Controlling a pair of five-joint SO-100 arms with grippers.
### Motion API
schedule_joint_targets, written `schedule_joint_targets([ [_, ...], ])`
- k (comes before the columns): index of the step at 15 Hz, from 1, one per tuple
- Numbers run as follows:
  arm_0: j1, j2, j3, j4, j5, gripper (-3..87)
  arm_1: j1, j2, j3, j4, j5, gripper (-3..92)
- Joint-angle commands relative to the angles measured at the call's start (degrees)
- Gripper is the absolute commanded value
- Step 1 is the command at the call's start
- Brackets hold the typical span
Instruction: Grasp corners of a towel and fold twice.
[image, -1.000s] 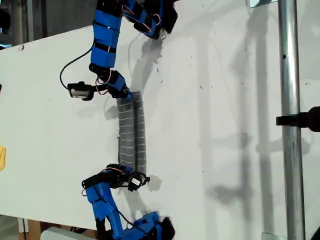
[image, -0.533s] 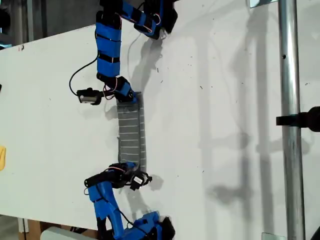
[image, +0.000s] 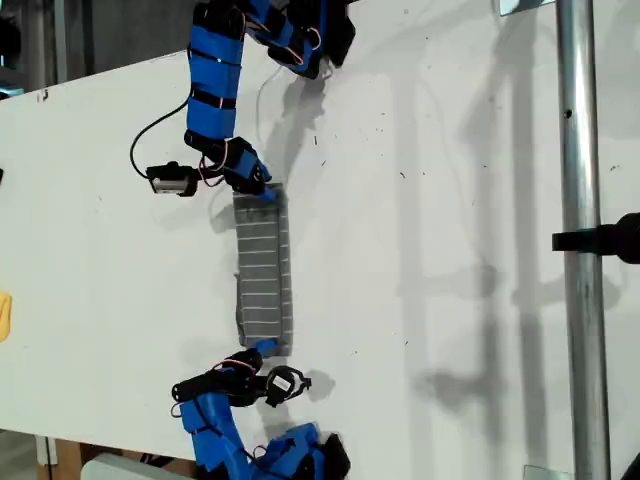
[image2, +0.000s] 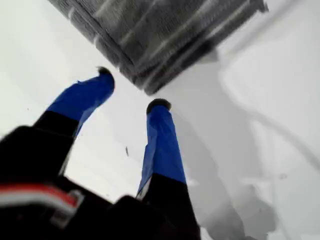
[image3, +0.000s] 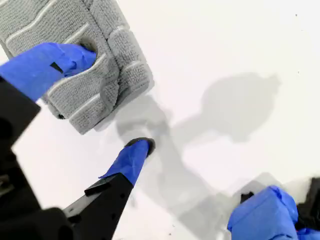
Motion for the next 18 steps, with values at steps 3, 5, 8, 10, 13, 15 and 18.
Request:
schedule_joint_targets([
  [3, 3.6, 22.5, 11.4, -1.6, -4.9, 26.1, 2.7, 37.2, 19.0, 11.4, 10.6, 25.5],
  [5, 8.1, 42.3, 23.8, -9.0, -7.2, 22.6, -2.9, 60.9, 28.3, 20.0, 21.4, 26.8],
  [8, 12.8, 89.0, 48.4, -17.6, -7.6, 14.3, -18.2, 75.8, 34.9, 23.6, 38.8, 27.5],
  [10, 15.6, 96.6, 56.9, -21.5, -7.7, 10.9, -17.8, 75.7, 35.2, 23.3, 39.8, 28.9],
  [13, 15.5, 97.6, 64.4, -23.8, -6.8, 10.1, -5.8, 75.1, 39.9, 13.1, 28.1, 29.0],
  [15, 15.5, 97.6, 68.4, -25.9, -6.6, 9.6, 1.1, 55.9, 36.2, 1.1, 21.6, 29.3],
  [18, 14.6, 97.6, 68.6, -25.0, -6.2, 9.3, 4.2, 22.0, 22.0, -12.3, 17.4, 30.6],
])
